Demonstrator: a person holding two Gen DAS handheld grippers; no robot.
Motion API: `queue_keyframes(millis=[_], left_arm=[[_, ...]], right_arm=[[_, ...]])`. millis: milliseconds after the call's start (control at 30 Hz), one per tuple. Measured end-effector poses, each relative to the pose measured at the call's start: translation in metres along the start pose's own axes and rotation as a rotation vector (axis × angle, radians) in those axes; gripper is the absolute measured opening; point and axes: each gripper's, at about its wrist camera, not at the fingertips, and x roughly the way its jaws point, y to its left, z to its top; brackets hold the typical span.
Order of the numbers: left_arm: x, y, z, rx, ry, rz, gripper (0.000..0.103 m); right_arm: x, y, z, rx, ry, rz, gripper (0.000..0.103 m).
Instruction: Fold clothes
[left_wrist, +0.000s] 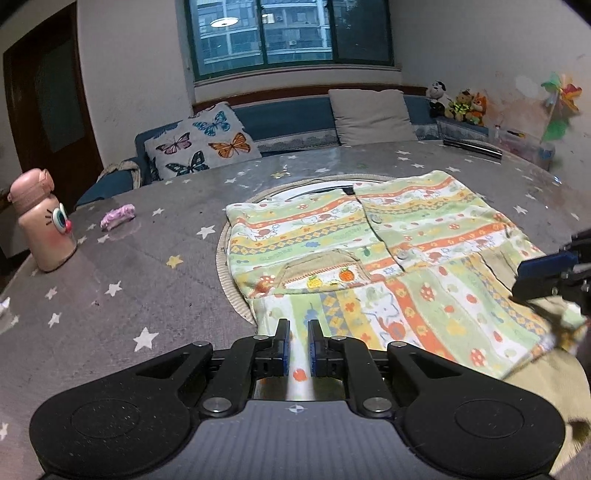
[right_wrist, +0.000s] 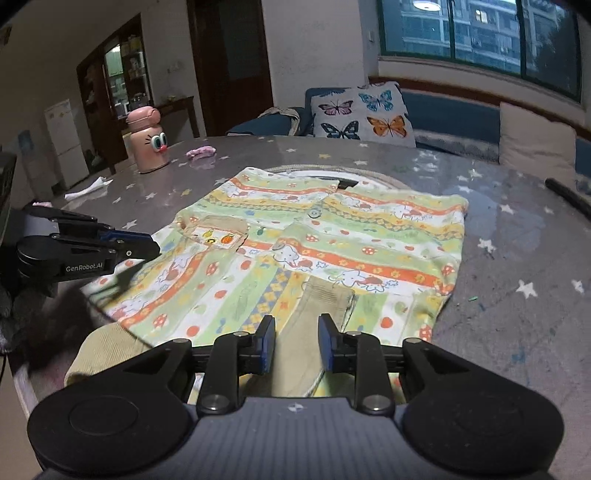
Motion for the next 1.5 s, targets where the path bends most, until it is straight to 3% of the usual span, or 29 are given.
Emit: queue_keyframes(millis=[100, 167, 233, 567, 733, 933, 1133, 1200, 1333, 1500], left_arm=[[-0.015, -0.009, -0.007, 0.048, -0.015, -0.019, 0.018], [-0.025, -0.017, -0.013, 0.087, -0.025, -0.024, 0.032], [-0.035, -0.024, -0.021, 0.137, -0.037, -0.019, 0.037], [-0.063, -0.049, -0.051, 0.378, -0.079, -0.043, 0.041], [-0.065, -0.062, -0.059, 0.477, -0.118, -0.056, 0.044], [-0.062, -0.08, -0.058, 0.538, -0.177, -0.104, 0.044], [-0.055, -0.083, -0.054, 0.567, -0.208, -0.169, 0.043], [-0.053, -0.082, -0.052, 0.56, -0.214, -0.197, 0.037], [-0.049, -0.075, -0.044, 0.483, -0.21, -0.231, 0.016], [-0.044, -0.059, -0.024, 0.31, -0.182, -0.265, 0.011]], right_arm=[[-0.009, 0.005, -0.003, -0.026, -0.013, 0.019, 0.025], [-0.013, 0.009, -0.007, -0.047, -0.012, 0.031, 0.026], [-0.012, 0.011, -0.014, -0.062, 0.007, 0.032, 0.026], [-0.022, 0.011, -0.025, -0.049, 0.0, 0.054, 0.027], [-0.032, 0.011, -0.024, -0.068, -0.001, 0.059, 0.033], [-0.046, 0.013, -0.027, -0.126, 0.017, 0.043, 0.039], [-0.059, 0.02, -0.035, -0.225, 0.049, 0.044, 0.049], [-0.061, 0.024, -0.038, -0.262, 0.058, 0.05, 0.05], [-0.063, 0.034, -0.045, -0.346, 0.063, 0.057, 0.052], [-0.058, 0.044, -0.046, -0.4, 0.046, 0.07, 0.057]])
